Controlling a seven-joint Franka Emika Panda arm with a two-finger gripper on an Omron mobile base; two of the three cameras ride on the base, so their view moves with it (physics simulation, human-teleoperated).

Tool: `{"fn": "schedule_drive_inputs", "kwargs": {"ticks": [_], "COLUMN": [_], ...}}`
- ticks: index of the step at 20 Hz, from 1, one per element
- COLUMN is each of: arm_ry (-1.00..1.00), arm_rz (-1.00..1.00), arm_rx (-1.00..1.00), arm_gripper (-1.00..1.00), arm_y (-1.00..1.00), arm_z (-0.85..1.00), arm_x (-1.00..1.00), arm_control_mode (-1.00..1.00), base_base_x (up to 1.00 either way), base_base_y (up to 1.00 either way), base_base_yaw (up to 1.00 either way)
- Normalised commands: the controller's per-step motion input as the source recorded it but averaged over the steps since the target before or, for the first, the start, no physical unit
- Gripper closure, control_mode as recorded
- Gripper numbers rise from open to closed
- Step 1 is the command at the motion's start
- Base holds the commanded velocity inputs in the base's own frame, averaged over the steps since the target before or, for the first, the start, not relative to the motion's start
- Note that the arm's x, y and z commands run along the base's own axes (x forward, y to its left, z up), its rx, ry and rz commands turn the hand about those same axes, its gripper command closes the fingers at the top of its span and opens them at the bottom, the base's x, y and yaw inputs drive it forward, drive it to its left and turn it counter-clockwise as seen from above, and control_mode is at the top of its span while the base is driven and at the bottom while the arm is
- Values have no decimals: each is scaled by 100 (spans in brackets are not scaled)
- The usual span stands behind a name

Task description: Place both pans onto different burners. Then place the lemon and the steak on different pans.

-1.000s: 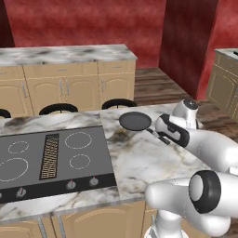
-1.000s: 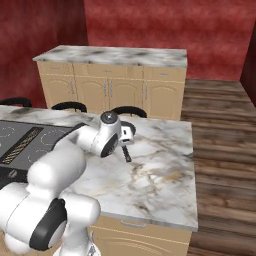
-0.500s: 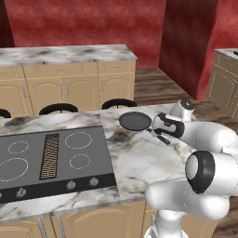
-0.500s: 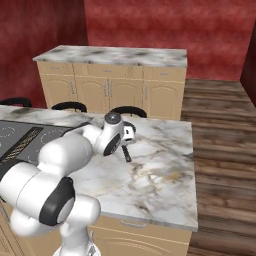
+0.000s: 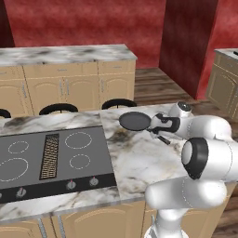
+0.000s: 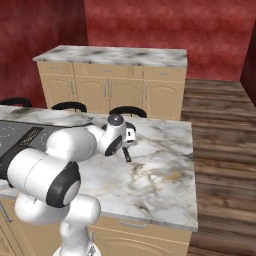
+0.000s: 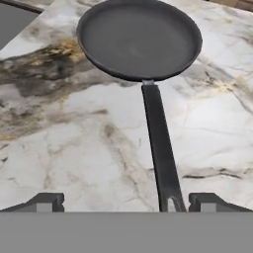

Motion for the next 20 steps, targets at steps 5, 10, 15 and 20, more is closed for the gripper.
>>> {"fn": "schedule_drive_inputs", "kwargs": {"ticks": [5, 10, 15, 20], "arm_ry": [0, 0, 1, 0], "arm_rz": [1, 0, 0, 0], "arm_rx": [0, 0, 0, 0], "arm_gripper": [-100, -100, -100, -100], "arm_y": [0, -2, -6, -5], "arm_z": [-23, -19, -16, -15], "arm_x": [11, 15, 15, 16], "arm_control_mode": [-100, -100, -100, -100], "base_base_x": [0, 0, 0, 0], "base_base_y": [0, 0, 0, 0], "base_base_yaw": [0, 0, 0, 0]}}
